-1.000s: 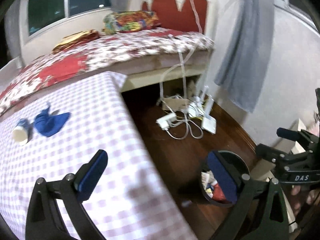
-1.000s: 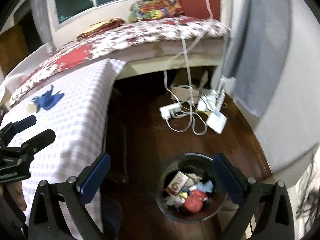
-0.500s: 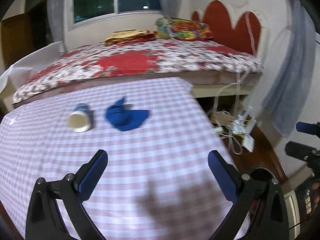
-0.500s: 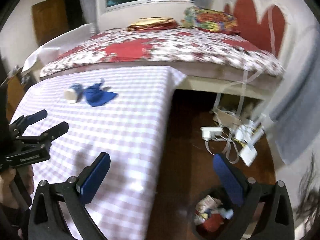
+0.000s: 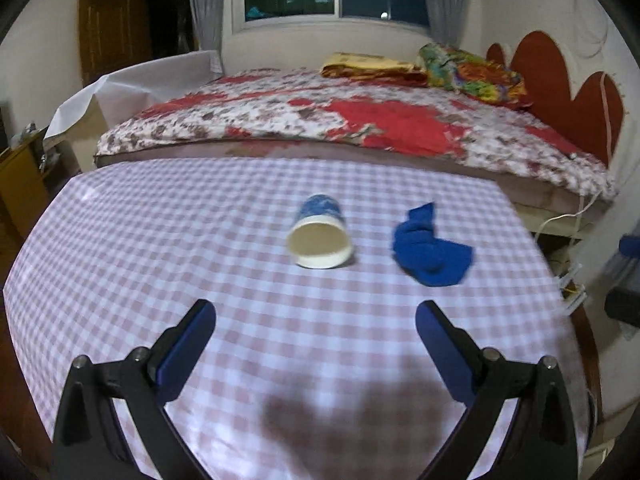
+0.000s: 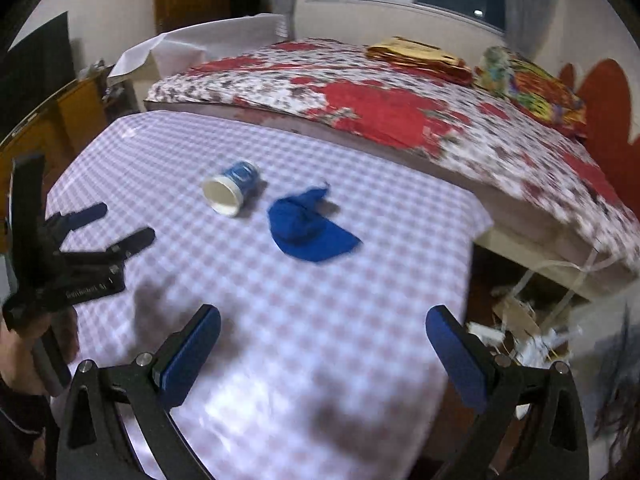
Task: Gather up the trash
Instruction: 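Move both open tools back over the cup and blue cloth, then grasp the blue-patterned paper cup with the left tool while the right tool grasps the blue cloth, then carry the cup and blue cloth in both tools over the black bin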
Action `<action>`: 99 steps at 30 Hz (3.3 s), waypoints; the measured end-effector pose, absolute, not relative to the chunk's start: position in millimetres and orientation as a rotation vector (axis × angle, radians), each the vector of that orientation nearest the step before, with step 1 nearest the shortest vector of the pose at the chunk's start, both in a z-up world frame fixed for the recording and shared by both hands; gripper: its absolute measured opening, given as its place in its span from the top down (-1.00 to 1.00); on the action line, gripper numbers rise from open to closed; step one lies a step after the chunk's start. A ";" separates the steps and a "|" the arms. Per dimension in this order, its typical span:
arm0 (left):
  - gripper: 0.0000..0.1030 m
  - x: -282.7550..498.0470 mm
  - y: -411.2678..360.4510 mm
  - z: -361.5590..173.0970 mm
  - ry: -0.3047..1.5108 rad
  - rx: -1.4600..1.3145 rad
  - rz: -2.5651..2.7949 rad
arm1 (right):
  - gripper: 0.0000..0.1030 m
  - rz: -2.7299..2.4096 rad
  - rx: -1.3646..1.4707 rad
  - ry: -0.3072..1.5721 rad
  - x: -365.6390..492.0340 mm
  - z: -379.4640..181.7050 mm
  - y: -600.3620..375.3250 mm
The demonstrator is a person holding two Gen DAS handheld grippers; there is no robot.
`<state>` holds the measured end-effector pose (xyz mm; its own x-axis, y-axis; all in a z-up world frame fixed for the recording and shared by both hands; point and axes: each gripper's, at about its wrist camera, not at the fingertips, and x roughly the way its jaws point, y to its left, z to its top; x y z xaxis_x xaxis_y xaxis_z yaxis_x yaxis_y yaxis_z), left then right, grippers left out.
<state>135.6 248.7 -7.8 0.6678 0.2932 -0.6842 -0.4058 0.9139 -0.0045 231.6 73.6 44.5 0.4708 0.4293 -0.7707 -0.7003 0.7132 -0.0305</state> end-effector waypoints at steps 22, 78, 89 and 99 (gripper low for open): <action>-0.95 203.6 303.8 -66.8 0.815 -0.210 0.406 | 0.19 0.768 -0.422 0.952 347.0 -90.3 206.6; -0.18 149.9 123.6 23.2 0.650 -0.056 0.052 | 0.54 0.619 -0.192 0.701 209.9 48.8 -43.9; -0.18 141.6 57.4 29.6 0.646 -0.028 -0.066 | 0.54 0.494 -0.135 0.702 186.9 51.0 -127.9; -0.18 139.9 -4.2 27.2 0.661 0.033 -0.182 | 0.54 0.357 -0.069 0.747 170.4 33.3 -203.9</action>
